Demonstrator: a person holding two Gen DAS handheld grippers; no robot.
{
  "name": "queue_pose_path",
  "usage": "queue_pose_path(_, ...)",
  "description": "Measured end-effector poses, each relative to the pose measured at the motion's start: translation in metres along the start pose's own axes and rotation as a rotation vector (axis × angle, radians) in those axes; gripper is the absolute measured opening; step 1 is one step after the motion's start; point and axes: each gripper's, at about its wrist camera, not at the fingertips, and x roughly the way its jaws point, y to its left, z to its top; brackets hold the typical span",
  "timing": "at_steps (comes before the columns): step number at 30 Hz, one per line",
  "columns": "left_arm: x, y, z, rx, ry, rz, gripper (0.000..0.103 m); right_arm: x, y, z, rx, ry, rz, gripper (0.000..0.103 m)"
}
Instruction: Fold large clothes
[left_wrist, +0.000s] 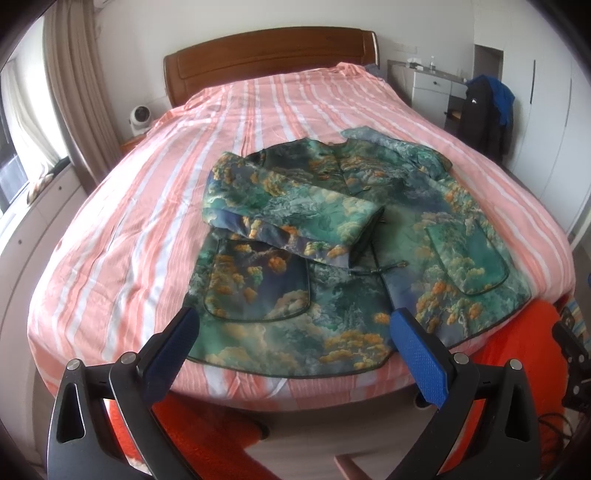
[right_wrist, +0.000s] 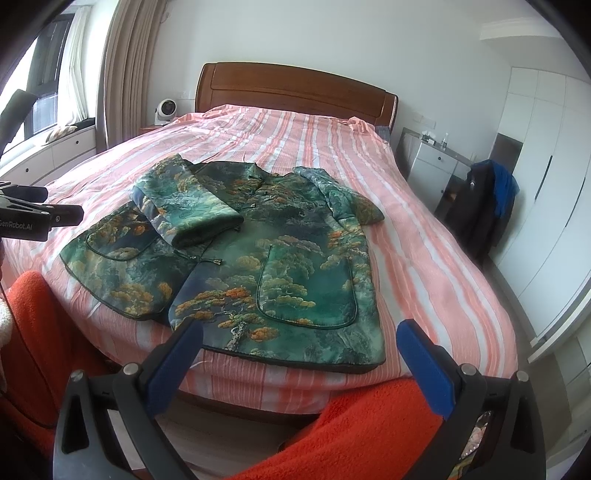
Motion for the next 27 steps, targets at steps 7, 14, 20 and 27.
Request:
queue_pose_path(7,-0.005,-0.004,0.001,0.013,-0.01,-0.005,0.103,0.0,0.0,0.0,0.0,0.0,0.002,0.103)
queue_pose_path(14,-0.009,-0.006,0.0,0.036,-0.026,-0.026,0.103,-0.001,0.001,-0.001,0.0,0.001,0.003,0.103)
queue_pose_path(20,-0.01,-0.009,-0.001,0.05,-0.04,-0.027,0.103,0.0,0.003,-0.001,-0.003,0.002,0.008,0.103)
queue_pose_path(27,-0.01,-0.011,-0.001,0.057,-0.041,-0.026,0.103,0.0,0.005,-0.002,-0.005,0.0,0.007,0.103)
